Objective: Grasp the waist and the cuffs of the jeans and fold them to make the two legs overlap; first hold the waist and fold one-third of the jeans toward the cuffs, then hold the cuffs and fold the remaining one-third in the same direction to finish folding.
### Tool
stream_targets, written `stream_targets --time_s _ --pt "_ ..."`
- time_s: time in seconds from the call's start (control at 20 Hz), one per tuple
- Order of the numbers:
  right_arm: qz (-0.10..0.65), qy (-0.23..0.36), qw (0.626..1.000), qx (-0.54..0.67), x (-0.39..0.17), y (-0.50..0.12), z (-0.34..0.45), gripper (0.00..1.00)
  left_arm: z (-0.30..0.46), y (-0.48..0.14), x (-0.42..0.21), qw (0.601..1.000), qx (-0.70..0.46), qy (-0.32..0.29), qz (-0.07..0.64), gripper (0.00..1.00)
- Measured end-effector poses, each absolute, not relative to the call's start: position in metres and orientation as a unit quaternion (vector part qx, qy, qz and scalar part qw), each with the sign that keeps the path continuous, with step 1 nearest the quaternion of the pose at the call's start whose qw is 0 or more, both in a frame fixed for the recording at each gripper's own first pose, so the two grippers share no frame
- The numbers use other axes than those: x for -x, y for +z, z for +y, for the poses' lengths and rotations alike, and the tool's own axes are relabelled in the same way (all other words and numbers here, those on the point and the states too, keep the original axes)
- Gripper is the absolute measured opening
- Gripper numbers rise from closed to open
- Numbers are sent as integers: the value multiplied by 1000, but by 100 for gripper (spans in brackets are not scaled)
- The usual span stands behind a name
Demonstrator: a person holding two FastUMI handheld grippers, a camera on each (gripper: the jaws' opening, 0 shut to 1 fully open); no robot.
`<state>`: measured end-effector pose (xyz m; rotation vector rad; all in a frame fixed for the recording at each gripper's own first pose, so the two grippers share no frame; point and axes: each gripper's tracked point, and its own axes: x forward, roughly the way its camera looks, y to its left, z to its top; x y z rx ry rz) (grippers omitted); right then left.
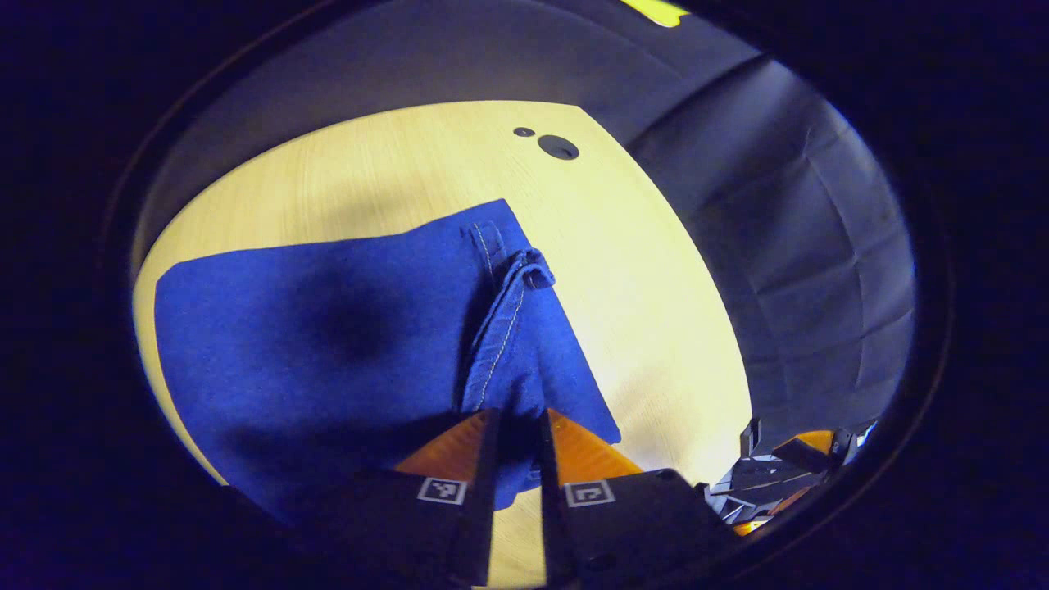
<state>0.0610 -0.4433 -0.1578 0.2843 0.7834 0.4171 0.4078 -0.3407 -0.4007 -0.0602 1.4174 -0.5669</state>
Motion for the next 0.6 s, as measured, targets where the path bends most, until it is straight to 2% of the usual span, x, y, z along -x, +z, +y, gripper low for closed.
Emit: stream_targets --time_s 0.1,0.2,0.35,0.45,0.6 --pt "372 207 895 -131 -66 -156 -446 96 -355 -371 -412 744 85 -261 608 100" --pt "356 213 901 -127 -69 -144 -446 96 -354 -335 -415 780 141 -259 551 97" --pt "324 215 913 -126 -68 -115 -446 96 -314 -278 -408 836 162 -252 460 97" --pt "293 215 924 -114 -65 -88 -445 96 -285 -242 -390 869 141 -242 407 97" --pt "245 222 939 -94 -49 -33 -437 95 -225 -196 -343 921 78 -197 328 98"
